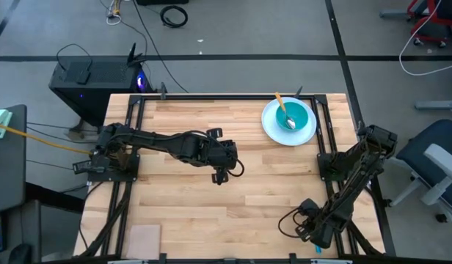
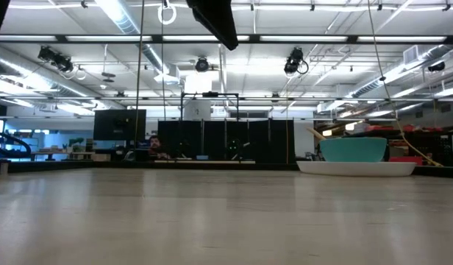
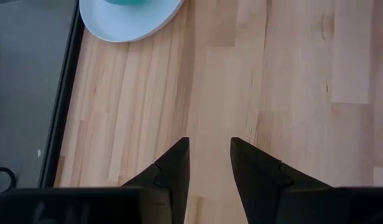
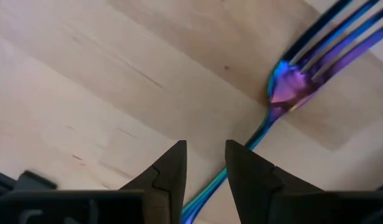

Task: Set table place
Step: Move the blue fork to the left side of the blue plate

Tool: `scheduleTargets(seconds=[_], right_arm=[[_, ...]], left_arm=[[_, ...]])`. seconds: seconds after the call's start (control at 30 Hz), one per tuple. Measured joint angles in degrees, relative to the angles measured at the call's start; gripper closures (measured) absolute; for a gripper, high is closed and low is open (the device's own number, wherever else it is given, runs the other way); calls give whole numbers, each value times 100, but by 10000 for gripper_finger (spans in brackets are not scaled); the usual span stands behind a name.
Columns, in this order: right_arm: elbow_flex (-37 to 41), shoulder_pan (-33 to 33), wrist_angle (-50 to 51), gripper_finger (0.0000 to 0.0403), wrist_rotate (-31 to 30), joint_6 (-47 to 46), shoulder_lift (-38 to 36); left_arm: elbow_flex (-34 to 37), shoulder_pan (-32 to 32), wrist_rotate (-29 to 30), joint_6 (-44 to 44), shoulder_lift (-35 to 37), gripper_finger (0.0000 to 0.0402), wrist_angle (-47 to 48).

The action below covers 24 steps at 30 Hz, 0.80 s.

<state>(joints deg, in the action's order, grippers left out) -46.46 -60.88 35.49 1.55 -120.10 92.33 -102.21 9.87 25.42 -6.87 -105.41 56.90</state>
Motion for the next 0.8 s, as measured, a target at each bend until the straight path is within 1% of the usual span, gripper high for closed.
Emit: scheduleTargets(seconds=[0.27, 0.5, 0.67, 0.8], right_arm=[[-7, -2, 203, 286, 150, -38, -188], [-13, 7, 654, 286, -41, -109, -203], [-13, -1, 648, 286, -87, -335, -201], [-15, -7, 563, 286, -86, -160, -52]], left_arm=[[0, 2, -1, 0, 0, 277, -7], [2, 2, -4, -2, 0, 274, -7], [4, 1, -4, -2, 0, 280, -8], [4, 2, -4, -2, 0, 277, -8]])
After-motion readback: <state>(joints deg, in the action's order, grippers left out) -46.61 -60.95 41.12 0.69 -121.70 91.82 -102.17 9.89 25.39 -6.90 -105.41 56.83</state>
